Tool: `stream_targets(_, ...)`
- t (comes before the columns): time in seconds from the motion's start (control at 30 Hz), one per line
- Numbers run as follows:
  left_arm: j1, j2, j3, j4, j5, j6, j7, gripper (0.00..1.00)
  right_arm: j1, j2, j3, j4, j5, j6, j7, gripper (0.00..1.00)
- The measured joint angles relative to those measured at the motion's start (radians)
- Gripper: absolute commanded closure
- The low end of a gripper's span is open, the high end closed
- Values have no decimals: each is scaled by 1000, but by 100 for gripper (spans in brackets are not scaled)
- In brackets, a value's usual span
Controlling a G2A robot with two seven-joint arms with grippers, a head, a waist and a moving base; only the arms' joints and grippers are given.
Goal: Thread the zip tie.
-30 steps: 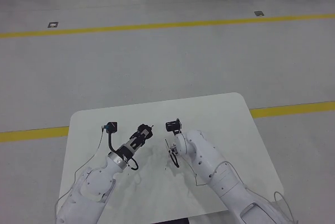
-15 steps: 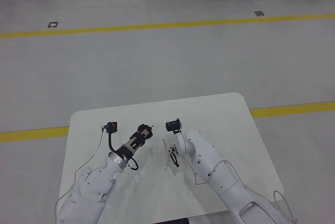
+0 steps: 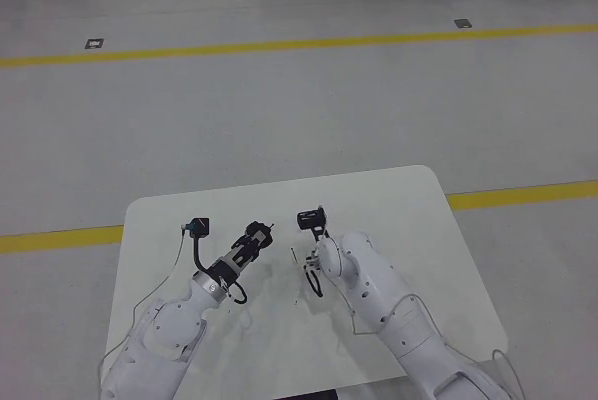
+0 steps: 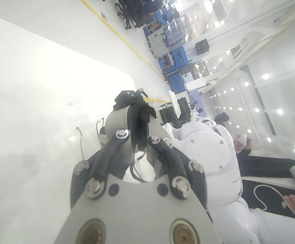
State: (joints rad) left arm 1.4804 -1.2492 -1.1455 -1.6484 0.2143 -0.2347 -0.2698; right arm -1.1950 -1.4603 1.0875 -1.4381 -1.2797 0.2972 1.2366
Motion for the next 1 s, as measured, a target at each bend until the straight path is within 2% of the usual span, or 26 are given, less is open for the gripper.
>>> stream_targets(0.27,0,0,0,0,0,0,0,100,-66,15,63,-103,40,-47,-45,100)
stream_targets(0.5,0,0,0,0,0,0,0,100,-148,34,152,-205,141,-156,-102,100)
stream_targets(0.73,0,0,0,0,0,0,0,100,-198,47,210,-254,251,-244,-165,100)
stream_targets(0.87,0,0,0,0,0,0,0,100,-237,57,277,-285,375,-338,-228,100)
stream_targets(1.0,0,0,0,0,0,0,0,100,-266,70,350,-292,526,-469,-263,100)
